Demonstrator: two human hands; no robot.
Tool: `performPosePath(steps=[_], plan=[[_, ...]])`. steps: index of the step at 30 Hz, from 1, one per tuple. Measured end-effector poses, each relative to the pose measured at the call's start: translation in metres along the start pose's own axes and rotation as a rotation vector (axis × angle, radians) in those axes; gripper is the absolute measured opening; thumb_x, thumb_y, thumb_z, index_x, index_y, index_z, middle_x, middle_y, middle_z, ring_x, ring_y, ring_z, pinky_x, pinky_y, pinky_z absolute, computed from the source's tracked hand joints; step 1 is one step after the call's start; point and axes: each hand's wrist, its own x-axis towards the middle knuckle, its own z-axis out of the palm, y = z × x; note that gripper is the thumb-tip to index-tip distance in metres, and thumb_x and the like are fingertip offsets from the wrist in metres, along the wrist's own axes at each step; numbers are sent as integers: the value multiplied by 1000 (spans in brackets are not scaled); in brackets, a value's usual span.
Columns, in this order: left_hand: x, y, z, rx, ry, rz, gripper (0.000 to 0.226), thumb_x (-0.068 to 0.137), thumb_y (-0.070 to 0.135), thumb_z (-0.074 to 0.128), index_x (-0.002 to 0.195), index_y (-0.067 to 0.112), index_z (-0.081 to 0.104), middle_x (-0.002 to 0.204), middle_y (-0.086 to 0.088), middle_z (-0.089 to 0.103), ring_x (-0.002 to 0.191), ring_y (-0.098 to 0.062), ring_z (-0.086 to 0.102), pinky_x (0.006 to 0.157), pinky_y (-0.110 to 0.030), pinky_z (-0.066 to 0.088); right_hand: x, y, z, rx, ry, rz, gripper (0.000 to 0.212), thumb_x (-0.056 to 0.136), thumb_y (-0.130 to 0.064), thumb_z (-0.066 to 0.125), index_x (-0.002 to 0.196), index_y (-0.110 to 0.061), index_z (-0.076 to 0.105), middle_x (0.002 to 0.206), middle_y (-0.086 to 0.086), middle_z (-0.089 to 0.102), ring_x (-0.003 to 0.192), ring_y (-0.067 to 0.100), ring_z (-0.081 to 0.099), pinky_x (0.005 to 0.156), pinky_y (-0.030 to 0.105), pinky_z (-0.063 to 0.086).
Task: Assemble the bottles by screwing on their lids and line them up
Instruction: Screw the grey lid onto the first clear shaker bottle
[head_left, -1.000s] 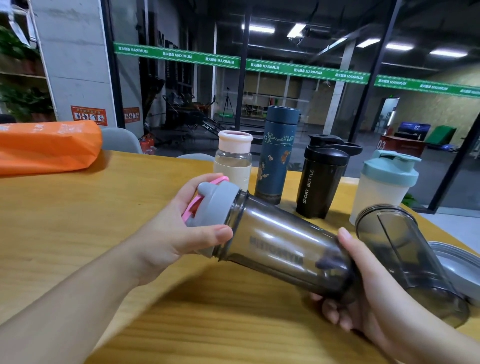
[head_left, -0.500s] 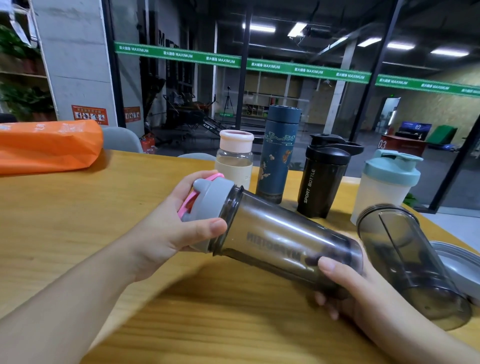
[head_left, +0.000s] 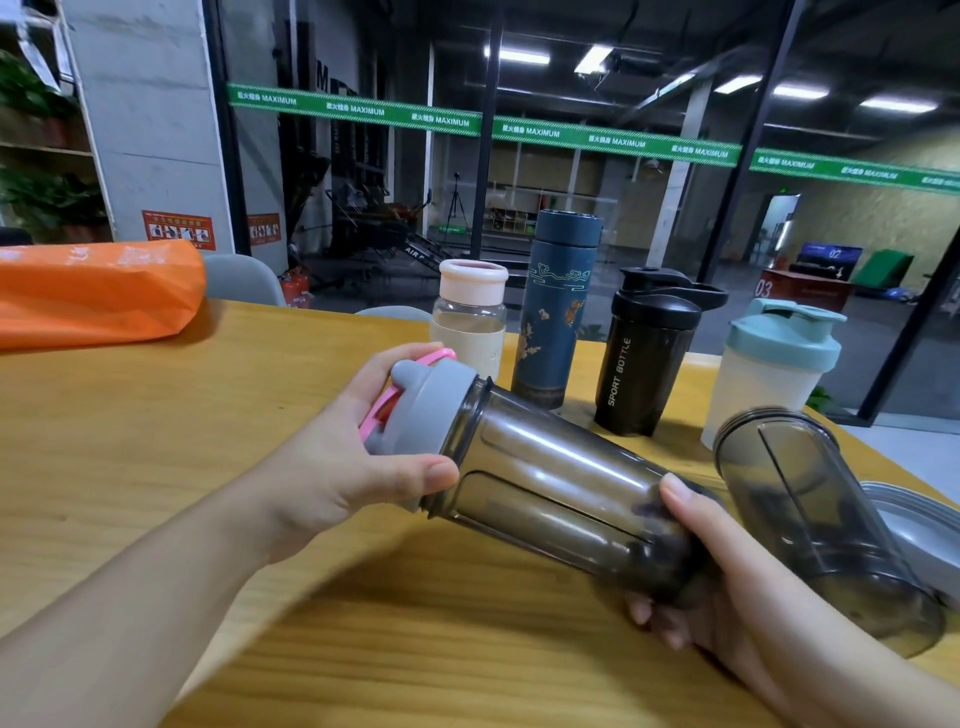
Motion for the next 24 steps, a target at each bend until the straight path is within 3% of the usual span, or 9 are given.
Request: performPosePath(steps=[2,4,5,7,10,14,17,19,24], plan=[[1,-2,1,-20,11,-30,98,28,54,92,118,55,53,121,0,61,96,-31,67,68,-40,56,4,-4,3,151,64,-6,93,33,-59,85,103,-7,55,66,17,64,45,18,60,39,21,44],[3,-7,1,-49,42,-58,90,32,47,91,115,54,55,117,3,63,89,-26,70,66,-40,57,8,-1,-4,57,149,-46,121,22,-61,87,131,-33,41,88,11,70,64,29,68,52,33,53],[3,-9,1,-70,62,-66,84,37,42,88,114,52,56,116,4,64,87,-23,70,66,-42,57,8,-1,-3,-62,183,-74,117,29,-59,87,131,-51,30,97,3,69,74,28,70,65,33,56],[4,-11,0,-113,93,-80,74,44,40,80,114,49,57,114,7,65,84,-19,70,64,-43,57,7,-3,-4,-273,252,-174,94,60,-46,83,122,-68,15,112,-18,56,92,14,68,78,16,51],[4,-13,-3,-135,105,-97,73,45,41,80,114,46,58,113,9,66,81,-18,70,61,-40,56,7,-5,-7,-305,286,-226,87,74,-24,76,126,-62,19,112,-37,45,91,0,66,72,4,48],[3,-16,-6,-139,100,-105,95,29,52,92,117,44,58,113,7,66,79,-20,70,59,-40,56,8,-6,-6,-353,238,-249,88,56,-37,76,129,-54,29,118,-10,58,86,9,70,73,23,56],[3,-16,-9,-135,87,-80,96,25,55,92,115,46,58,111,6,66,79,-20,70,59,-41,56,9,-6,-9,-318,238,-245,84,57,-40,76,132,-42,37,100,1,65,69,18,71,63,28,56],[2,-15,-9,-117,75,-59,96,25,56,92,114,49,58,111,6,66,82,-20,70,63,-44,57,10,-5,-9,-310,226,-208,79,59,-54,78,128,-33,45,82,2,68,57,18,66,57,25,53],[1,-13,-6,-90,57,-30,97,25,56,91,116,52,56,114,5,64,88,-19,67,69,-43,56,13,0,-10,-256,238,-109,97,29,-91,62,104,-29,58,70,13,69,56,28,58,53,32,46]])
